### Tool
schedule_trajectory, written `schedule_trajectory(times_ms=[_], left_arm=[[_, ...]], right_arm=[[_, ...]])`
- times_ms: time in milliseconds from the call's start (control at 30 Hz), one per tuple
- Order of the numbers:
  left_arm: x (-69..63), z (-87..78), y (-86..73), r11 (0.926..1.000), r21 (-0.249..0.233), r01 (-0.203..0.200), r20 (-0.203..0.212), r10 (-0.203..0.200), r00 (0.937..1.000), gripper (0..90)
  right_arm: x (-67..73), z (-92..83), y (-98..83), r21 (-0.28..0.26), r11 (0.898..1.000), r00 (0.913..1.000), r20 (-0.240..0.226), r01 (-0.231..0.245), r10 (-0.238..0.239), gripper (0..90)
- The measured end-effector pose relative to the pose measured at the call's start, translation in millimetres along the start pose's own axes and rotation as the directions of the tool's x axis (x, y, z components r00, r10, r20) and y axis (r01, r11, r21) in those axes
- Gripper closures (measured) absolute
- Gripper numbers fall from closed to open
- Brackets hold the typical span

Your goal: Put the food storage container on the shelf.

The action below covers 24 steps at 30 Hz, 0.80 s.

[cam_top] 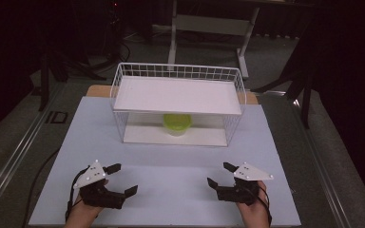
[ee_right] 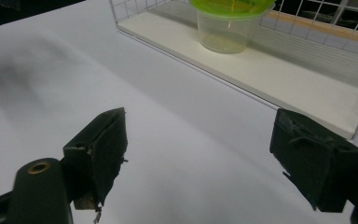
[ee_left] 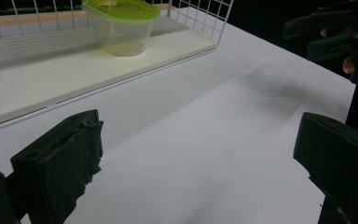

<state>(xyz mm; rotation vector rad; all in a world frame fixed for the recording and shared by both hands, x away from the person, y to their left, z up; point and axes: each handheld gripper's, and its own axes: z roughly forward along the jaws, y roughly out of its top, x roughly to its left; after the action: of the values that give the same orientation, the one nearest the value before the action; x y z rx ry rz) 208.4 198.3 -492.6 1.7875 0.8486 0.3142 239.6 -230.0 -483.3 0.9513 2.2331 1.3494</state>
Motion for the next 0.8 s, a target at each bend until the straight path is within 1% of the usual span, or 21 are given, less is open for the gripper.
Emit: schedule_trajectory(times_ms=[167, 267, 300, 333, 400, 467, 533, 600, 667, 700, 800], left_arm=[[1.3, -2.3, -3.0, 0.9998, 0.013, -0.017, -0.007, 0.017, 0.9998, 2.1], [1.5, -2.3, -3.6, 0.9997, 0.014, -0.022, -0.009, 0.022, 0.9997, 2.1], [1.9, -2.3, -4.7, 0.9995, 0.010, -0.029, -0.005, 0.030, 0.9996, 2.1], [1.9, -2.3, -5.0, 0.9993, 0.013, -0.036, -0.004, 0.036, 0.9993, 2.1], [1.4, -2.2, -5.7, 0.9987, 0.019, -0.048, -0.010, 0.048, 0.9988, 2.1], [2.0, -2.2, -6.7, 0.9983, 0.020, -0.054, -0.012, 0.054, 0.9984, 2.1], [4.0, -2.0, -8.0, 0.9985, 0.017, -0.052, -0.011, 0.052, 0.9986, 2.1], [5.8, -1.7, -9.4, 0.9991, 0.015, -0.039, -0.011, 0.039, 0.9992, 2.1], [5.8, -1.7, -9.4, 0.9991, 0.015, -0.039, -0.011, 0.039, 0.9992, 2.1], [6.6, -1.3, -9.9, 0.9995, 0.010, -0.029, -0.010, 0.029, 0.9995, 2.1], [6.6, -1.9, -9.5, 0.9999, -0.004, -0.015, -0.008, 0.015, 0.9999, 2.1]], right_arm=[[-2.5, -6.2, -6.6, 0.010, 1.000, 1.0000, 0.006, -0.005, 0.005, 18.6], [-4.1, -10.3, -9.0, 0.001, 1.000, 0.9999, 0.015, -0.002, 0.002, 18.7], [-6.3, -14.7, -10.1, -0.011, 1.000, 0.9998, 0.021, -0.002, 0.003, 18.7], [-7.7, -16.4, -10.8, -0.010, 1.000, 0.9997, 0.022, -0.003, 0.004, 18.7], [-10.8, -18.6, -12.4, -0.018, 1.000, 0.9999, 0.015, -0.006, 0.006, 18.6], [-14.3, -18.3, -14.0, -0.012, 1.000, 0.9998, 0.006, -0.016, 0.016, 18.6], [-17.1, -16.3, -16.3, -0.004, 1.000, 0.9997, 0.006, -0.022, 0.022, 18.6], [-18.8, -13.6, -18.0, 0.002, 1.000, 0.9997, 0.007, -0.025, 0.025, 18.7], [-19.7, -12.8, -18.4, 0.005, 1.000, 0.9996, 0.006, -0.027, 0.027, 18.7], [-21.1, -12.2, -18.1, -0.004, 0.999, 0.9993, 0.001, -0.037, 0.037, 18.6], [-22.4, -12.6, -17.2, -0.020, 0.999, 0.9989, -0.005, -0.046, 0.046, 17.8]])
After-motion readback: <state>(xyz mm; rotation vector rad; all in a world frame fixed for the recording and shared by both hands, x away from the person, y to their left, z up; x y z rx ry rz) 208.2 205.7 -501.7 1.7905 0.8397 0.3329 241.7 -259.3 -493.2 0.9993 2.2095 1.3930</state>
